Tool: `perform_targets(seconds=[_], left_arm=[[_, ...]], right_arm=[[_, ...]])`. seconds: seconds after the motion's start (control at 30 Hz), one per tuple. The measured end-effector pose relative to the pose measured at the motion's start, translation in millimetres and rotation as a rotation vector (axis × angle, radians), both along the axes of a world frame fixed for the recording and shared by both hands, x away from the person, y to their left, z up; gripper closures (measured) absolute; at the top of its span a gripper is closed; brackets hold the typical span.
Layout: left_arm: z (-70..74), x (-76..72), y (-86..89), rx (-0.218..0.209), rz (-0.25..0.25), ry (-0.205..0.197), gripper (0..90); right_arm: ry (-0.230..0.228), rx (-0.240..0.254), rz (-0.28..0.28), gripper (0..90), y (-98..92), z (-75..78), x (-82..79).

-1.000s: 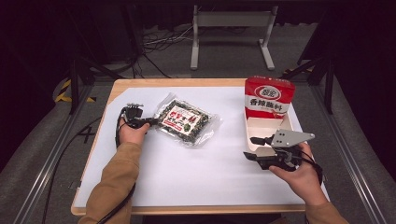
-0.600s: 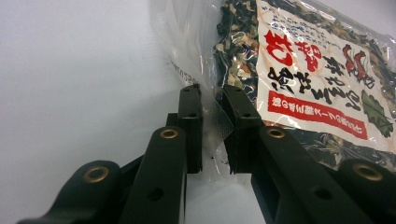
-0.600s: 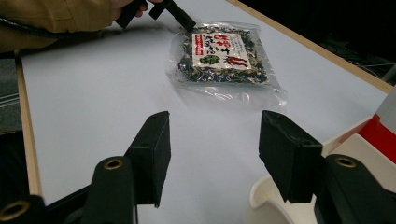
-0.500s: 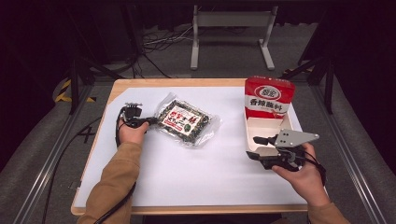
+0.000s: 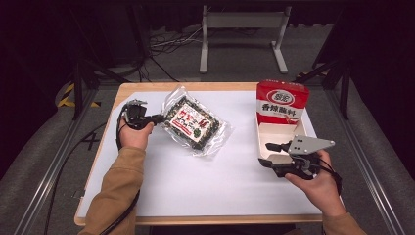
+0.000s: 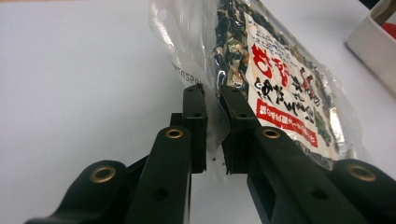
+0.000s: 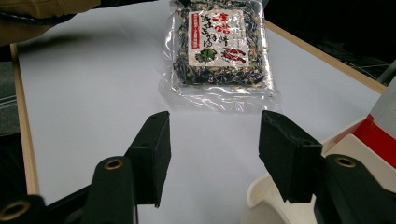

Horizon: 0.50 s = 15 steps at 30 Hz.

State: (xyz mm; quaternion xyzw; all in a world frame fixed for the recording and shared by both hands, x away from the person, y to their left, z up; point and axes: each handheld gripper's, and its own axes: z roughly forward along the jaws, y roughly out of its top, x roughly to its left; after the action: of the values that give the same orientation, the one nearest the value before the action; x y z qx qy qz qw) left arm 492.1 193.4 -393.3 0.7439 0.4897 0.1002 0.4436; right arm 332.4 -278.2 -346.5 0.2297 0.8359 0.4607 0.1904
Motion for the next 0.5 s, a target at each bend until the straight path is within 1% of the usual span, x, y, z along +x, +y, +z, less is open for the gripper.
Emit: perform_targets(seconds=[0.1,0.17,0.2,0.23,0.3,0.33,0.37,0.43,0.5], left_arm=[[10.2,-4.9,0.1,0.007,-0.016,-0.02,82.2],[16.1,-8.0,-0.1,-0.002,-0.027,-0.031,82.2],[19.4,-9.6,-0.2,0.0,-0.035,-0.038,82.3],[25.6,-13.0,-0.8,0.005,-0.047,-0.053,82.4],[32.9,-18.0,-2.1,0.003,-0.053,-0.073,82.7],[32.9,-18.0,-2.1,0.003,-0.053,-0.073,82.7],[36.3,-20.2,-2.3,0.004,-0.061,-0.09,82.7],[42.2,-24.9,-4.1,-0.007,-0.068,-0.106,82.7],[49.9,-31.3,-7.9,-0.021,-0.087,-0.127,82.7]], right_arm=[[0.0,0.001,-0.001,44.0,-0.5,0.5,0.2],[0.001,0.002,-0.001,43.9,-0.6,0.5,0.4],[0.002,0.004,-0.001,43.9,-0.6,0.4,0.6],[0.003,0.006,0.001,43.9,-0.4,0.3,0.8],[0.003,0.007,0.002,43.9,0.2,0.2,1.1],[0.003,0.007,0.002,43.9,0.2,0.2,1.1],[0.002,0.008,0.002,44.0,0.3,0.6,1.0],[0.0,0.009,0.002,43.9,0.2,0.7,1.1],[-0.001,0.01,0.002,44.3,0.0,1.0,1.4]])
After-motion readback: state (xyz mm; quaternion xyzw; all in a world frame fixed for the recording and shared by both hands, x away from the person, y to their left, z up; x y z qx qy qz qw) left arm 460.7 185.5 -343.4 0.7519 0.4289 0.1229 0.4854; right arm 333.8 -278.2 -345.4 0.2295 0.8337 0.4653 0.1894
